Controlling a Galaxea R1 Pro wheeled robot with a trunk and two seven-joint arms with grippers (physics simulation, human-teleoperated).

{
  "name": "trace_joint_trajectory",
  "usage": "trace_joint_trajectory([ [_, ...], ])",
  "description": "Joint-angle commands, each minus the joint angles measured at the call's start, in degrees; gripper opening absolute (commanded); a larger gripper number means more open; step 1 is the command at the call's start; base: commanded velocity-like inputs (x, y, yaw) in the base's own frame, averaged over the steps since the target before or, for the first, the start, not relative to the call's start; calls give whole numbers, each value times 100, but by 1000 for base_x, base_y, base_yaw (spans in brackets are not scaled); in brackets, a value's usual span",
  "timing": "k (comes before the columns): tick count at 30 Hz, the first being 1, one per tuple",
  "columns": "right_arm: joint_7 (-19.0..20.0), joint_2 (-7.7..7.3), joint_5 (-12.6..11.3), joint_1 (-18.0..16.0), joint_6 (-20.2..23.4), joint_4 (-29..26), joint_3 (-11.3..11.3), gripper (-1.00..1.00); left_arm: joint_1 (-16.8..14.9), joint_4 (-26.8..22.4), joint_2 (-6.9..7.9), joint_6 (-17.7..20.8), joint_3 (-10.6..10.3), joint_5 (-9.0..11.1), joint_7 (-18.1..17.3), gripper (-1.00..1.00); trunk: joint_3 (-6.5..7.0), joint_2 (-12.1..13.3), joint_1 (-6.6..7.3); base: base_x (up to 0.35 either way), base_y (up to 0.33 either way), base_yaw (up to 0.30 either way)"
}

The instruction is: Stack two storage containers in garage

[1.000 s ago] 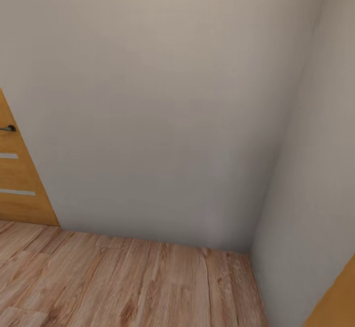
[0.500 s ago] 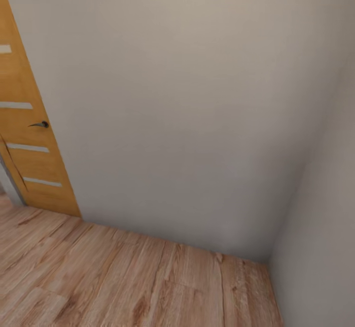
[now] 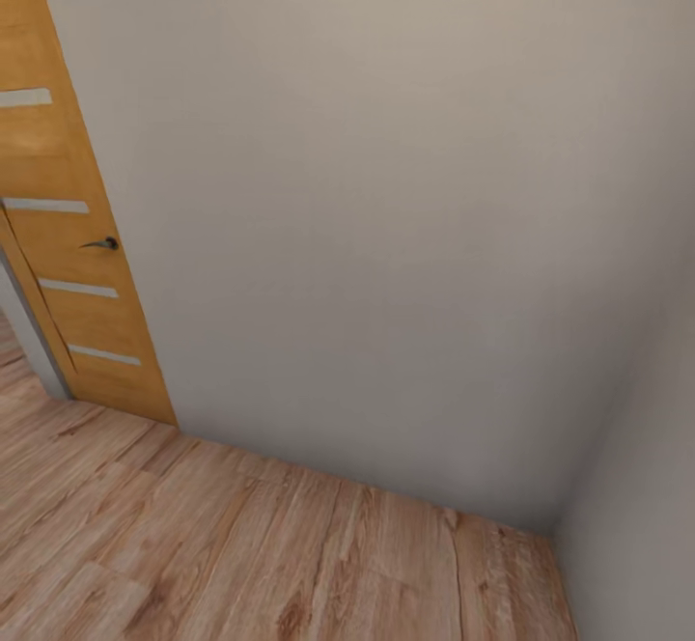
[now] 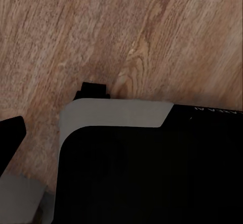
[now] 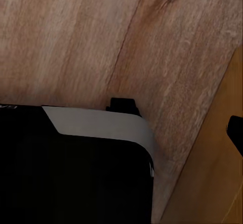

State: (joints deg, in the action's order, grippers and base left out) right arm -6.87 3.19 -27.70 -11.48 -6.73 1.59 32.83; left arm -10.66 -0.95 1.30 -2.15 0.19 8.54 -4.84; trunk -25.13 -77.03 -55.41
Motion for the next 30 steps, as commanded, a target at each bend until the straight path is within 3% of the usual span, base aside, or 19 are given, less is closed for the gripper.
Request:
trace_joint_trajectory([
  [1, -8, 5, -51, -6, -30, 17, 48, 100, -4, 7, 2, -14, -1, 52, -31, 100, -6, -3, -3, 247, 185, 1],
  [8, -8, 6, -51, -5, -30, 17, 48, 100, -5, 7, -3, -14, -1, 46, -30, 100, -6, -3, -3, 201, 104, 0],
  [30, -6, 3, -36, -8, -27, 17, 57, 100, -4, 7, -7, -14, -1, 44, -26, 100, -6, -3, -3, 8, 2, 0],
])
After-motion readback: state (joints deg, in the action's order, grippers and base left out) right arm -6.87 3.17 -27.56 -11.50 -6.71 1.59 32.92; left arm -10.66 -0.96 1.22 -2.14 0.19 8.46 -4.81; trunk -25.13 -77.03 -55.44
